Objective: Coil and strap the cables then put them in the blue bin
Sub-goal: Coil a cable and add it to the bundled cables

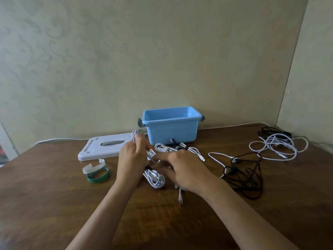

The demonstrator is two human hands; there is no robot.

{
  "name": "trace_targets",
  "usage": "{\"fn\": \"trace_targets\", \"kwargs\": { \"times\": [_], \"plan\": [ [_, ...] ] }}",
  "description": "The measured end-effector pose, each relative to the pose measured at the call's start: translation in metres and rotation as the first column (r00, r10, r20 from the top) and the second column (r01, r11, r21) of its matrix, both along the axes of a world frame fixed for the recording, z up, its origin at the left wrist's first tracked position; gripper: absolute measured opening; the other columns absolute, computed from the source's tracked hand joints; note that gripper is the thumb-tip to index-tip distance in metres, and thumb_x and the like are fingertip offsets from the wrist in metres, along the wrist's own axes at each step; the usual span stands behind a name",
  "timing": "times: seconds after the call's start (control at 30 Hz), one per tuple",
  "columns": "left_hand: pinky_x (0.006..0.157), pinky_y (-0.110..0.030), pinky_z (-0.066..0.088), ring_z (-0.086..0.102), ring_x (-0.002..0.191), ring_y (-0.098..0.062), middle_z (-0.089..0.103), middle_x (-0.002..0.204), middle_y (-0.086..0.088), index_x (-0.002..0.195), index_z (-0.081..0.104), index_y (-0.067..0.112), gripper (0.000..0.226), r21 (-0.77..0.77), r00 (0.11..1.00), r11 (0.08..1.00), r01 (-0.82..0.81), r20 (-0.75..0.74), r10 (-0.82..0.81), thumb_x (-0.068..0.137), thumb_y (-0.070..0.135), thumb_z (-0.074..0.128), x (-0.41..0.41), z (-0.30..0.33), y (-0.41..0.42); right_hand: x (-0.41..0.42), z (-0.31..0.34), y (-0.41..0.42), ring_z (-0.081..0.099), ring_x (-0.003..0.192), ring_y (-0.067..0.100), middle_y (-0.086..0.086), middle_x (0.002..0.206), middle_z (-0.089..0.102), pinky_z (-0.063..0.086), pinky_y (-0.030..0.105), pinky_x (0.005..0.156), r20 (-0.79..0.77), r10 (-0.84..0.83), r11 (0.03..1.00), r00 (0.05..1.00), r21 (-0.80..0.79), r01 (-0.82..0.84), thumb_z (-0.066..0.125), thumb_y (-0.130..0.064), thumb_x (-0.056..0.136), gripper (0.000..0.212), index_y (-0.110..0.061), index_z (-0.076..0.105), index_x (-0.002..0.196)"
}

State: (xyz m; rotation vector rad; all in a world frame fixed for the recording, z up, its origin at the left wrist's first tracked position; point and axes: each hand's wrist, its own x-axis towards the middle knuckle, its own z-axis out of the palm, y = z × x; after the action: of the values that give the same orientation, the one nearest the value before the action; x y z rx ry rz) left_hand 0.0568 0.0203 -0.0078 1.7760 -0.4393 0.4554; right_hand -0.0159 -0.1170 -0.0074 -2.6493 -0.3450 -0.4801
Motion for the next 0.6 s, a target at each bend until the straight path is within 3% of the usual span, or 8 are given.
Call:
{"fn": "trace_targets", "kwargs": {
  "times": [0.1, 0.27, 0.4, 0.5, 0.6],
  "plan": [
    [0.06, -0.052, 0.048, 0.055, 0.059, -0.033, 0.058, 0.058, -0.016, 0.071, 0.059, -0.003, 0.061, 0.094, 0.999, 0.995, -0.028, 0.047, 0.024, 0.103, 0.043, 0.036, -0.003, -0.002, -0.003, 0.001, -0.006, 0.012, 0.065, 0.102, 0.019, -0.002, 0.111, 0.073, 0.051, 0.035, 0.087, -0.021, 0.028, 0.998, 0.999, -0.058, -0.029, 0.059, -0.031, 0.101, 0.023, -0.035, 0.063, 0.123],
    [0.058, -0.041, 0.042, 0.051, 0.061, -0.024, 0.056, 0.062, -0.008, 0.069, 0.051, 0.011, 0.053, 0.166, 0.998, 0.986, -0.033, 0.056, 0.024, 0.103, 0.049, 0.036, -0.003, -0.001, -0.002, 0.005, -0.011, 0.008, 0.067, 0.097, 0.02, -0.001, 0.106, 0.073, 0.056, 0.038, 0.083, -0.012, -0.031, 0.997, 0.999, -0.073, 0.03, 0.056, -0.034, 0.101, 0.023, -0.04, 0.06, 0.123],
    [0.062, -0.04, 0.046, 0.058, 0.068, -0.029, 0.06, 0.068, -0.013, 0.077, 0.056, 0.007, 0.053, 0.149, 1.0, 0.989, 0.006, -0.006, -0.005, 0.102, 0.049, 0.037, 0.002, 0.001, 0.003, 0.009, -0.013, -0.001, 0.067, 0.1, 0.021, -0.001, 0.11, 0.072, 0.054, 0.034, 0.081, 0.002, -0.129, 0.987, 0.992, -0.098, 0.128, 0.062, -0.027, 0.099, 0.024, -0.035, 0.065, 0.121],
    [0.068, -0.049, 0.052, 0.063, 0.073, -0.036, 0.065, 0.074, -0.019, 0.079, 0.059, 0.005, 0.062, 0.195, 0.996, 0.979, 0.051, -0.084, -0.035, 0.097, 0.059, 0.036, 0.007, 0.001, 0.005, 0.012, -0.014, -0.008, 0.067, 0.104, 0.018, -0.003, 0.114, 0.073, 0.053, 0.03, 0.085, 0.015, -0.183, 0.982, 0.983, -0.037, 0.184, 0.065, -0.027, 0.098, 0.026, -0.033, 0.069, 0.122],
    [0.058, -0.04, 0.043, 0.056, 0.067, -0.024, 0.06, 0.075, -0.017, 0.073, 0.055, 0.015, 0.06, 0.256, 0.998, 0.965, 0.062, -0.009, -0.062, 0.088, 0.067, 0.03, 0.006, 0.0, 0.004, 0.012, -0.014, -0.008, 0.067, 0.099, 0.013, -0.006, 0.111, 0.074, 0.051, 0.027, 0.083, 0.012, -0.183, 0.981, 0.983, 0.058, 0.182, 0.064, -0.039, 0.098, 0.022, -0.034, 0.073, 0.118]
  ]
}}
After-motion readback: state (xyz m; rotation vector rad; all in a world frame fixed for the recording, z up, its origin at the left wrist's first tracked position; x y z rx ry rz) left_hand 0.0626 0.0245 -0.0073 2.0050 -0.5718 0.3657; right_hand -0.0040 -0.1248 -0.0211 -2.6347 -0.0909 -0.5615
